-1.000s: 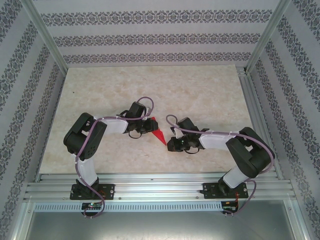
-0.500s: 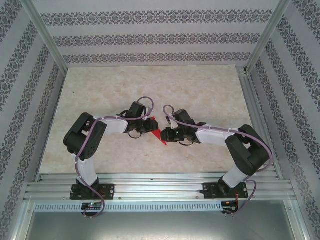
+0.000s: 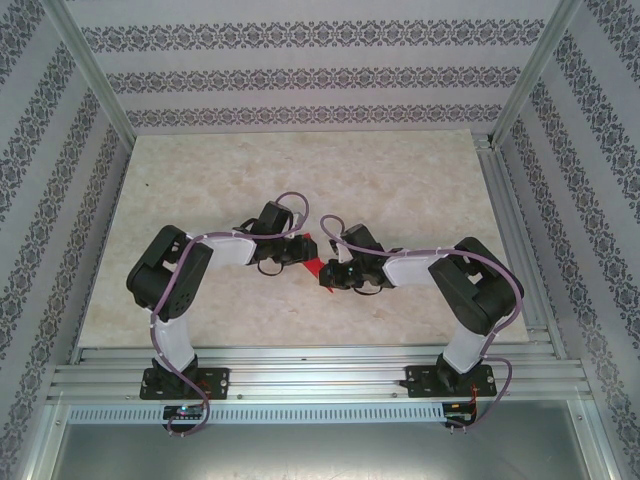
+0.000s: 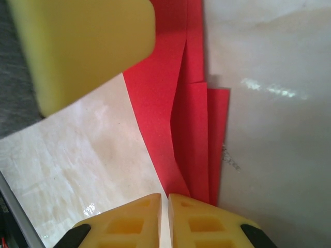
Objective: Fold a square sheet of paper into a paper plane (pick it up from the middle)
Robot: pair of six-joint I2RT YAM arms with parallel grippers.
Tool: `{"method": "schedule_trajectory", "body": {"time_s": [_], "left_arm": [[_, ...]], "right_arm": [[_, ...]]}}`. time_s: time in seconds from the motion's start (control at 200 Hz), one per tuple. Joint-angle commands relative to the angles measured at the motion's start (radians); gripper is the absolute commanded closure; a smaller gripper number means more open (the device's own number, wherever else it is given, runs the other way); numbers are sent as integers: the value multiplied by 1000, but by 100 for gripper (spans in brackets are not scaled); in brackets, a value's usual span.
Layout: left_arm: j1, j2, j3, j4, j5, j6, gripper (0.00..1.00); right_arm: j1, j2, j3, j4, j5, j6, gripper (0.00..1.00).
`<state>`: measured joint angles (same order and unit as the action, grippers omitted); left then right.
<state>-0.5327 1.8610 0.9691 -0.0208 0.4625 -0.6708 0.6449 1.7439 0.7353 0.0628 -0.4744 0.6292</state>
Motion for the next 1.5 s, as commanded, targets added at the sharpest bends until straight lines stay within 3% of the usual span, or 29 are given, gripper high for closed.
{"method": "schedule_trajectory", "body": {"time_s": [0.0,0.515,1.499], "left_arm": [[5,-63,22,7,-29,85,63],[52,-104,-34,28,-59,208,63],[104,28,-3,4,-125,273,66]], "right_arm": [[-9,41,-49,-23,18,21,87],[-15,73,-56,0,7,43,87],[0,108,-59,-4,-12,32,87]]}}
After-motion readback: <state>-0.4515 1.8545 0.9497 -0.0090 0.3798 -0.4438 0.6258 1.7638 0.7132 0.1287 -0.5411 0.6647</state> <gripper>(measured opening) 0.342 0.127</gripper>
